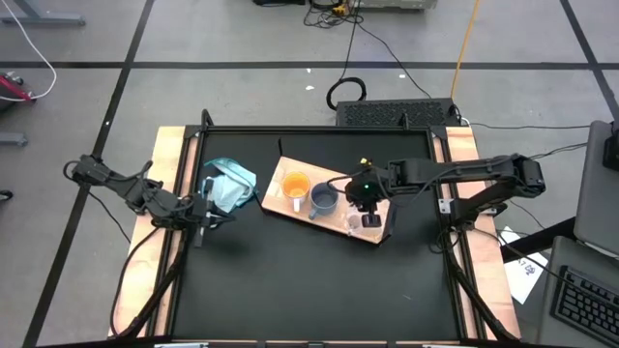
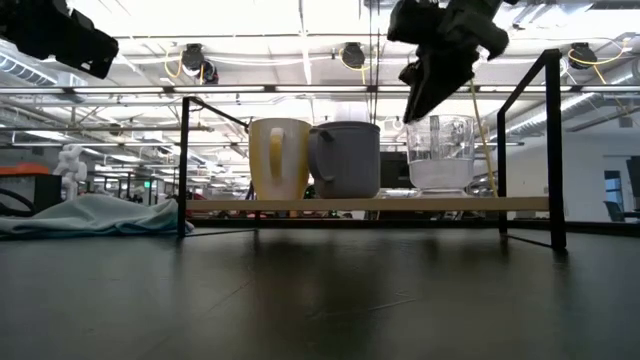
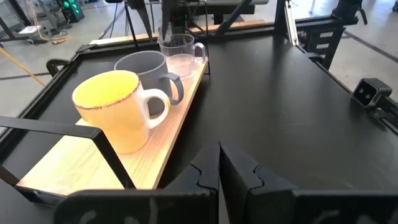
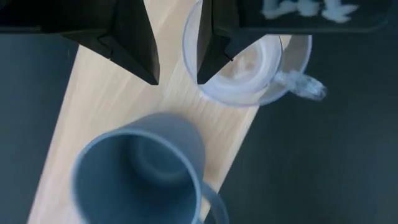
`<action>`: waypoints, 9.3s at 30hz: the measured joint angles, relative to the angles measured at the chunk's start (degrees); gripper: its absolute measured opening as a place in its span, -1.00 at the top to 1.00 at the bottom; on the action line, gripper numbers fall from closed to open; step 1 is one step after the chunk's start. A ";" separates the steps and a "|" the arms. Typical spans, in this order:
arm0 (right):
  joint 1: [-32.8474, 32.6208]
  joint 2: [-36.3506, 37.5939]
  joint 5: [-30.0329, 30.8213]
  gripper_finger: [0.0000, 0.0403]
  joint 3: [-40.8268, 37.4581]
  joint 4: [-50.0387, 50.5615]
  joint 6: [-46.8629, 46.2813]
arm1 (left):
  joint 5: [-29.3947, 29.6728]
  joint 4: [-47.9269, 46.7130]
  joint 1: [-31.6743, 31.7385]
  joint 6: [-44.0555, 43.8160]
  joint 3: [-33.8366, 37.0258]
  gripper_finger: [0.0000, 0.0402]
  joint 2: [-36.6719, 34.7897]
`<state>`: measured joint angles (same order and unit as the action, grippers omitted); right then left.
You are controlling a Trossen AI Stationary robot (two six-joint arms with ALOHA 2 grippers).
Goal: Stack small to large cups/mugs on shelf
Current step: Return to home position
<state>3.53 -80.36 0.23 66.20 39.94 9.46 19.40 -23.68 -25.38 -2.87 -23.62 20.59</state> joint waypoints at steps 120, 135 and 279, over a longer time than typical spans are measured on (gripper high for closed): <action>2.63 -20.30 1.68 0.50 24.29 5.91 -2.75 | -1.47 2.77 0.01 2.71 0.00 0.94 6.02; -3.98 -12.44 1.79 0.51 26.37 -0.87 -3.53 | -1.36 3.47 0.01 2.15 0.00 0.94 6.04; -28.94 75.14 10.05 1.00 -54.36 -38.86 -2.13 | -11.98 19.98 14.05 18.27 11.93 1.00 -8.36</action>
<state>-25.41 -5.21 10.28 11.84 1.08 7.34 7.42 -3.70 -11.33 15.40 -11.68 12.23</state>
